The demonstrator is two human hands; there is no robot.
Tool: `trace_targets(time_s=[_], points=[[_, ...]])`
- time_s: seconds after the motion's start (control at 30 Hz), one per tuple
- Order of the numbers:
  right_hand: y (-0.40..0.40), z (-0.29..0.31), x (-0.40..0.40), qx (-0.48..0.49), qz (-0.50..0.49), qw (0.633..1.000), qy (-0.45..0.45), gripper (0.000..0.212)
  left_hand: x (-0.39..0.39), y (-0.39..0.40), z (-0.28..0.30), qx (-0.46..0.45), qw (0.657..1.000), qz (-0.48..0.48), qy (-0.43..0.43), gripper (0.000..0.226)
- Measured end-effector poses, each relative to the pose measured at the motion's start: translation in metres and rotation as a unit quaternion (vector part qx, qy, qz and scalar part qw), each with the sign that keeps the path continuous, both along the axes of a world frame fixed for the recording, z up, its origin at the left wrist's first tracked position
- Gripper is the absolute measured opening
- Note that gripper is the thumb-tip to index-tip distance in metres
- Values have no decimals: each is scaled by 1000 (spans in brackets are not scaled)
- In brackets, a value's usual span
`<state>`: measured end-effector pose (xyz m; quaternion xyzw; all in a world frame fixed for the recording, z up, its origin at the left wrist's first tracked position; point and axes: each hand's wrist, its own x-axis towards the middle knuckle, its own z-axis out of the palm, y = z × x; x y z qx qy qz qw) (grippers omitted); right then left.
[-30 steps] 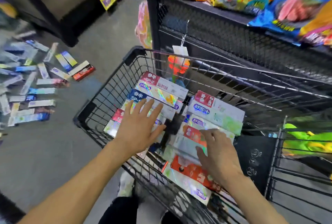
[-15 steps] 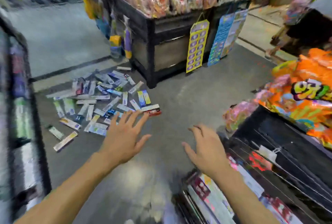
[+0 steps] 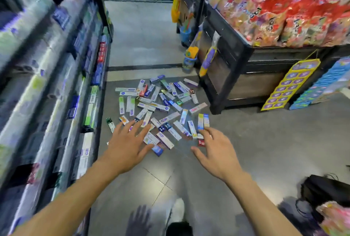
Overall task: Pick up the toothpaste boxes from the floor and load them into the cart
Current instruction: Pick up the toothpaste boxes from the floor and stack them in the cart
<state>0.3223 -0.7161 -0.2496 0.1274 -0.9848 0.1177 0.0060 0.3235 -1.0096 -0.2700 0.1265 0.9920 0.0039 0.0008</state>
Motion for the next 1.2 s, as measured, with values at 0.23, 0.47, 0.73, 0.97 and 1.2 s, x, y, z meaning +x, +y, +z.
trace_targets(time_s=[0.23,0.47,0.73,0.97,1.2], points=[[-36,-49,-149,14,47,995,-81,81,-98,-34,-41,1,996,62,-65,70],[-64,-78,-276,44,70,990,-111,69,-205,-65,-76,-8,992,95,-77,69],[-108,-211,-358,57,86,985,-135,80,-282,-109,-214,13,989,92,-113,67],[-144,-453,-390,45,117,988,-93,75,-323,-131,-455,15,993,56,-107,69],[-154,-694,-383,49,128,987,-78,76,-325,-138,-698,-7,995,40,-87,71]])
